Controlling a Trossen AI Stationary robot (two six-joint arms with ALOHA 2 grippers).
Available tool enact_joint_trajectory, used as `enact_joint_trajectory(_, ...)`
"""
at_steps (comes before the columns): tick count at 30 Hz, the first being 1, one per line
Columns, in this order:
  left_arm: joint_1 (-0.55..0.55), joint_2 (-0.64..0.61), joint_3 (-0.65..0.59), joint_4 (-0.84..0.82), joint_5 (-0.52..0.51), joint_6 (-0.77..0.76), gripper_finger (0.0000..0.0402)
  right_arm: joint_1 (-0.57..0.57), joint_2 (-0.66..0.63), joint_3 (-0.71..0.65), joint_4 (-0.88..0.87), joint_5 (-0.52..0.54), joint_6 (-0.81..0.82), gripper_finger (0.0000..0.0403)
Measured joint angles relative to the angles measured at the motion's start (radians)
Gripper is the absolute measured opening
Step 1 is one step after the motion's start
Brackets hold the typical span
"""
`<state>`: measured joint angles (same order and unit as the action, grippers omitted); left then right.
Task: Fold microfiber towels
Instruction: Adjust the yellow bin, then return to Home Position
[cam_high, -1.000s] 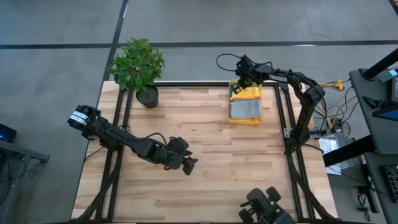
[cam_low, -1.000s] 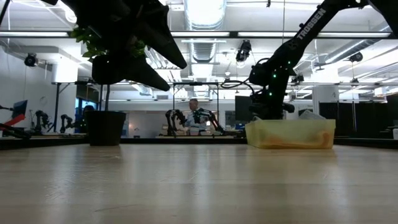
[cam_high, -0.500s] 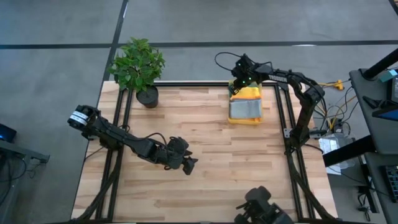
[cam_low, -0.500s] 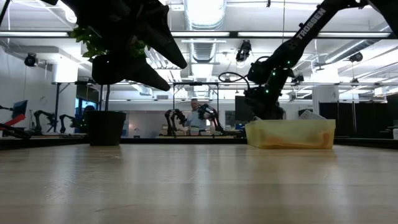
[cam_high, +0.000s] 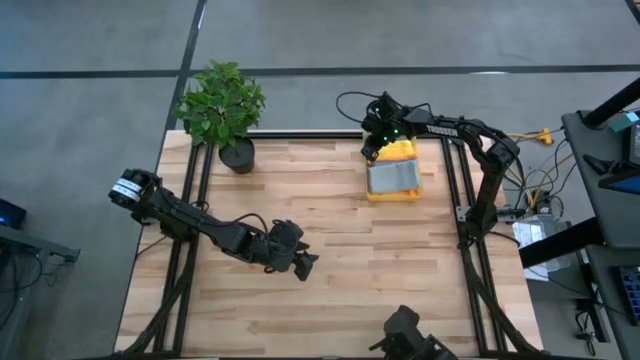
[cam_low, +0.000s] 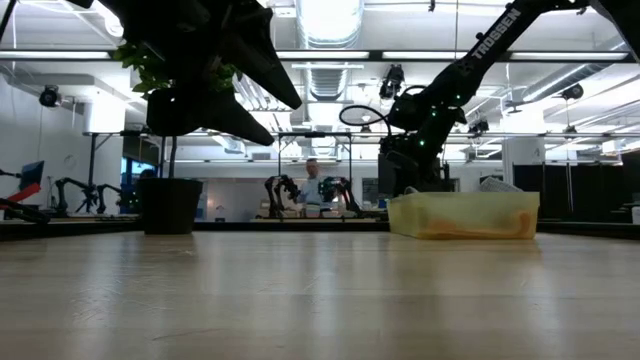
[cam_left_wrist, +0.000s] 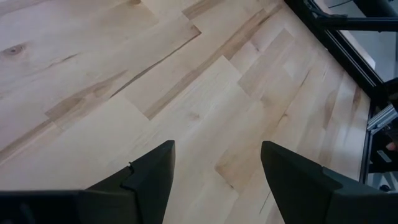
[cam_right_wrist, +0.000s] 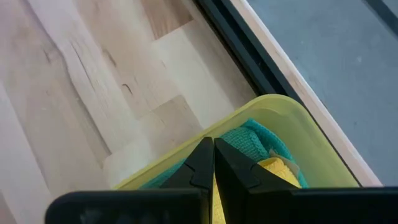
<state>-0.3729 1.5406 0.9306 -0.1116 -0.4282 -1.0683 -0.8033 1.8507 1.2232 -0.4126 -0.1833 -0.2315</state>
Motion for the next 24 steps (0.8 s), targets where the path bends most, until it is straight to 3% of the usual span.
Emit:
enact_joint_trajectory(11,0.0,0.0,0.0,0.007,0.0,-0.026,0.0226,0.002,-0.009,0.0,-0.012,0.032,0.059,0.0009)
enact_joint_trajectory(16,0.0,0.0,0.0,0.007,0.0,-0.026,0.0226,0.002,-0.043,0.0,-0.047,0.14,0.119,0.0009)
enact_joint_trajectory(24,0.0,0.0,0.0,0.007,0.0,0.022,0.0226,0.017,-0.256,0.0,-0.217,0.126,0.181,0.0009)
